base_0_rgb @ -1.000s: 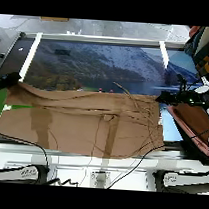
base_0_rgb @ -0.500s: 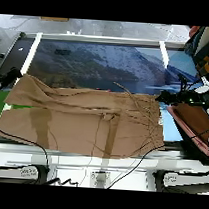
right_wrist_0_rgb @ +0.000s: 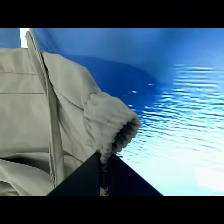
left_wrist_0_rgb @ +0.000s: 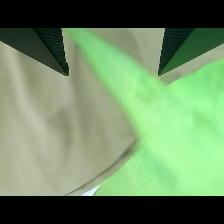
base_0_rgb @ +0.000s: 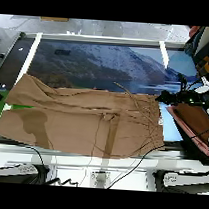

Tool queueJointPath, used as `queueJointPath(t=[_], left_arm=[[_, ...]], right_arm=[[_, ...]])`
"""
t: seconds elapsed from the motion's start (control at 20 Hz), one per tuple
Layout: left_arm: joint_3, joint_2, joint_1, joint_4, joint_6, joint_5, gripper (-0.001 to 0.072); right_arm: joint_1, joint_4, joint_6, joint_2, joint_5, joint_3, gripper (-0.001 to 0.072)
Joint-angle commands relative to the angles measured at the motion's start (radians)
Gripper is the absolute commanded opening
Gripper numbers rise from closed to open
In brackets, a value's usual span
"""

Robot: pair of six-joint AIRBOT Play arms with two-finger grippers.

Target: Fold the clothes and pants, and hang the long-sleeved shirts on hangers.

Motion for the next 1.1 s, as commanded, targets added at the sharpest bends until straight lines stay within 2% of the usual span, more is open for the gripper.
queueJointPath(t=[0.0, 0.1, 0.35, 0.4, 0.55, 0.7, 0.8, 0.85, 1.05], left_arm=[[-0.014, -0.055, 0.024, -0.078, 0.034, -0.001, 0.0638], [-0.014, -0.094, -0.001, -0.171, 0.109, 0.063, 0.0638], [-0.014, -0.159, -0.026, -0.222, 0.110, 0.209, 0.0636], [-0.014, -0.169, -0.029, -0.258, 0.111, 0.231, 0.0613], [-0.013, -0.187, -0.060, -0.270, 0.111, 0.299, 0.0473], [-0.013, -0.194, -0.118, -0.270, 0.171, 0.379, 0.0429], [-0.013, -0.193, -0.154, -0.269, 0.191, 0.426, 0.0063], [-0.013, -0.193, -0.168, -0.261, 0.206, 0.448, 0.0013], [-0.010, -0.179, -0.186, -0.263, 0.230, 0.457, 0.0012]], right_arm=[[0.000, 0.001, 0.005, 0.000, 0.000, 0.001, 0.0028], [0.000, 0.001, 0.028, 0.000, 0.000, 0.001, 0.0028], [0.002, 0.010, 0.031, 0.000, -0.003, 0.001, 0.0028], [0.003, 0.013, 0.032, 0.000, -0.005, 0.001, 0.0028], [0.003, 0.031, 0.068, 0.000, -0.038, 0.001, 0.0028], [0.012, 0.030, 0.075, 0.000, -0.064, 0.001, 0.0028], [0.022, 0.028, 0.075, 0.000, -0.079, 0.001, 0.0028], [0.028, 0.028, 0.075, 0.000, -0.083, 0.001, 0.0028], [0.040, 0.029, 0.076, 0.000, -0.133, 0.001, 0.0028]])
